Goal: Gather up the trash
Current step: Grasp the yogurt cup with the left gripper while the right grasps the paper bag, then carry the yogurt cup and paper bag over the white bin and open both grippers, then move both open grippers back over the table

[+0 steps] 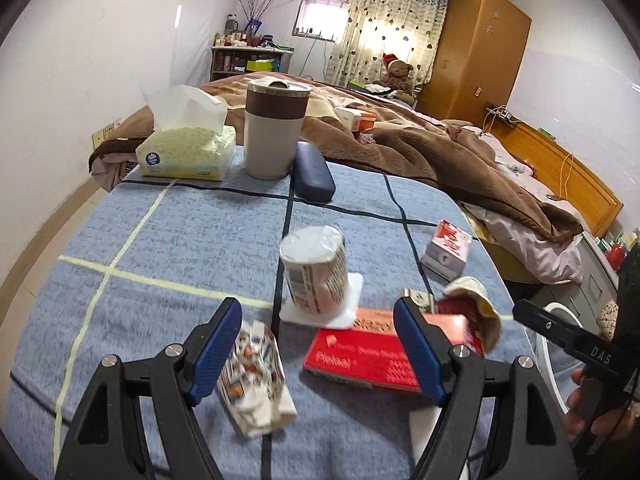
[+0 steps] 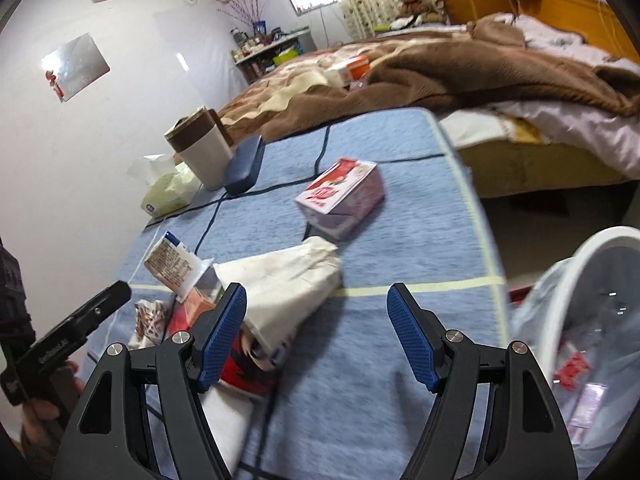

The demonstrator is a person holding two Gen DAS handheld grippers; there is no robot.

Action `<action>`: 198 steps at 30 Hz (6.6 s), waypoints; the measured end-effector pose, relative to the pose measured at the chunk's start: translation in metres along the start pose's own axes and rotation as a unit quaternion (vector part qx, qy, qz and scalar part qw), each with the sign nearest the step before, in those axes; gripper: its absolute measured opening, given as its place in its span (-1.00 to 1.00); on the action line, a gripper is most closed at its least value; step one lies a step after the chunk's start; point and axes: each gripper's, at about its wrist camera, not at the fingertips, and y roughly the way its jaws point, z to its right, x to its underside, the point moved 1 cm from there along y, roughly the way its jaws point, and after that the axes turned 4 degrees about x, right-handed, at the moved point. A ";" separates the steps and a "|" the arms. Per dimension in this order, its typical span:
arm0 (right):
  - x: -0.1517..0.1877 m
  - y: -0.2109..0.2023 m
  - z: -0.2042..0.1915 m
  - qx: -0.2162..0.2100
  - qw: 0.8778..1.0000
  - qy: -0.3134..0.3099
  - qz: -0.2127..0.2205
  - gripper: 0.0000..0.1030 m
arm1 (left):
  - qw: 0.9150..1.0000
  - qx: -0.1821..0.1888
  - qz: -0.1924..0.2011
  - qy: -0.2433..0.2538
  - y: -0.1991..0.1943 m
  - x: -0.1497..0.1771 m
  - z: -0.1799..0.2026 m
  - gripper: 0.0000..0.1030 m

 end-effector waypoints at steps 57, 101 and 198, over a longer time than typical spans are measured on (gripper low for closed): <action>-0.022 0.016 -0.023 -0.001 1.000 0.003 0.010 -0.25 | 0.999 0.017 -0.010 0.043 0.021 -0.022 0.019 -0.03; 0.024 -0.136 0.084 0.121 0.983 0.030 0.137 -0.25 | 0.970 0.157 0.026 0.181 -0.058 0.038 0.204 -0.03; 0.029 -0.064 0.012 0.086 0.991 -0.066 0.075 0.24 | 0.997 -0.004 0.048 0.062 -0.056 0.037 0.050 0.40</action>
